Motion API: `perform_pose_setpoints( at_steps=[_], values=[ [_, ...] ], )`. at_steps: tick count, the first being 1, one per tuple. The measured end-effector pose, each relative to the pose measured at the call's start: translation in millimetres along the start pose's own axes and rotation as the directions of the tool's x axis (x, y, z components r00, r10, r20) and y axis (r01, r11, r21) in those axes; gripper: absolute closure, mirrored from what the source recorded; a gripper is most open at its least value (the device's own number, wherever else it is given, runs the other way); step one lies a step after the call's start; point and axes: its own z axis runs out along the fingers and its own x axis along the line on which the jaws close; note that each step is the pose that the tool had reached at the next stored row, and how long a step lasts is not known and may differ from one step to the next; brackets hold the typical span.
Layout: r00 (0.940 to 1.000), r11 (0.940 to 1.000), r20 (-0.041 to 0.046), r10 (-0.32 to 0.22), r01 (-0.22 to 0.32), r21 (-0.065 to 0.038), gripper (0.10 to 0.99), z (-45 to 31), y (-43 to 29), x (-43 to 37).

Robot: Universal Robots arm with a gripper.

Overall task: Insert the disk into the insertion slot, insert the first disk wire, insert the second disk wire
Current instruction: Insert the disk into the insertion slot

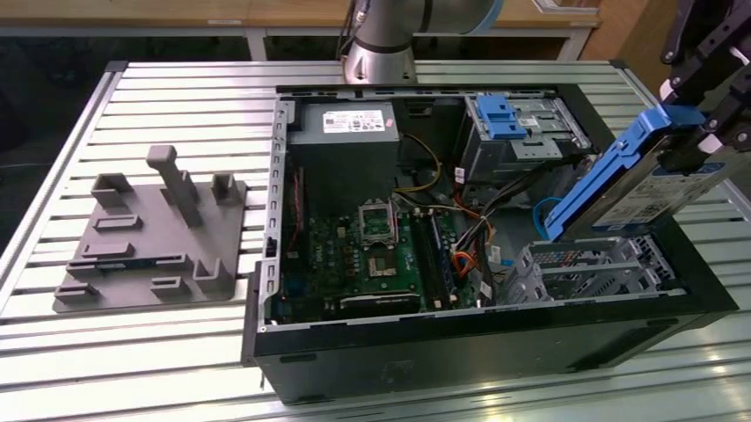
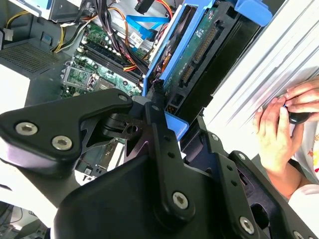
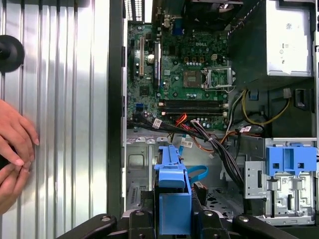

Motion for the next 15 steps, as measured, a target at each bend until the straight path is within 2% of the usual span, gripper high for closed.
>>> perform_pose_setpoints(
  at_steps=[15],
  values=[
    [1.0, 1.0, -0.001, 0.0, 0.0, 0.0, 0.725, 6.6, -0.3, 0.5]
  ],
)
